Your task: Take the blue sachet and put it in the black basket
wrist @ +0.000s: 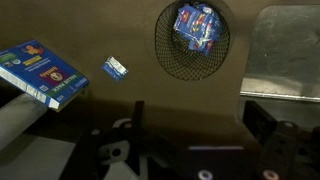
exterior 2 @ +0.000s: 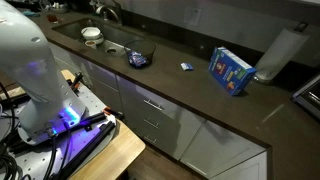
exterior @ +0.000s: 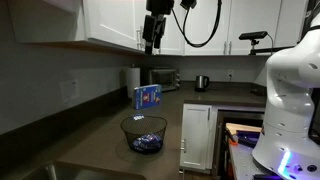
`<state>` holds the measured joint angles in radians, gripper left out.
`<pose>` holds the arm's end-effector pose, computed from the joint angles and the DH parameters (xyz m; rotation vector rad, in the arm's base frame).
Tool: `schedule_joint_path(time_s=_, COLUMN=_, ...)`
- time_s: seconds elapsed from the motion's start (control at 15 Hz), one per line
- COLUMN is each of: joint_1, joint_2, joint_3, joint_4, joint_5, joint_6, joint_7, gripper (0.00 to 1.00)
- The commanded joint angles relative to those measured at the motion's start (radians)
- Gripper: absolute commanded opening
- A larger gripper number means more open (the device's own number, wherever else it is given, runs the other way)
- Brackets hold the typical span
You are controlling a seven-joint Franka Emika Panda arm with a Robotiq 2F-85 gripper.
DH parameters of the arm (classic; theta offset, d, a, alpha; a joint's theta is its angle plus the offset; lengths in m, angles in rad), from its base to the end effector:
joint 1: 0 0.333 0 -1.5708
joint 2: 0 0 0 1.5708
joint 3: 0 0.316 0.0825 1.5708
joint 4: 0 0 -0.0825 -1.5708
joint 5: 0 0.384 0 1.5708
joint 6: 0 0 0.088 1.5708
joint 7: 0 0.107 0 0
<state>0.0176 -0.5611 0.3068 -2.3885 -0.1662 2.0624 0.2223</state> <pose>0.3867 0.1359 0.5340 2.8536 0.1973 0.4050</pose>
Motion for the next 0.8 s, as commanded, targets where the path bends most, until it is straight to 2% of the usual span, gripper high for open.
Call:
schedule_joint_path(time_s=0.0, joint_1=0.03, joint_2=0.006, joint_3=-0.024, joint_4=0.002, joint_5=-0.017, joint_6=-0.004, joint_7=0.014, gripper=1.0)
schedule_joint_path(time_s=0.73, joint_1=0.025, joint_2=0.023, joint_3=-0.031, joint_4=-0.002, joint_5=-0.024, joint_6=0.016, joint_7=0.005, gripper=1.0)
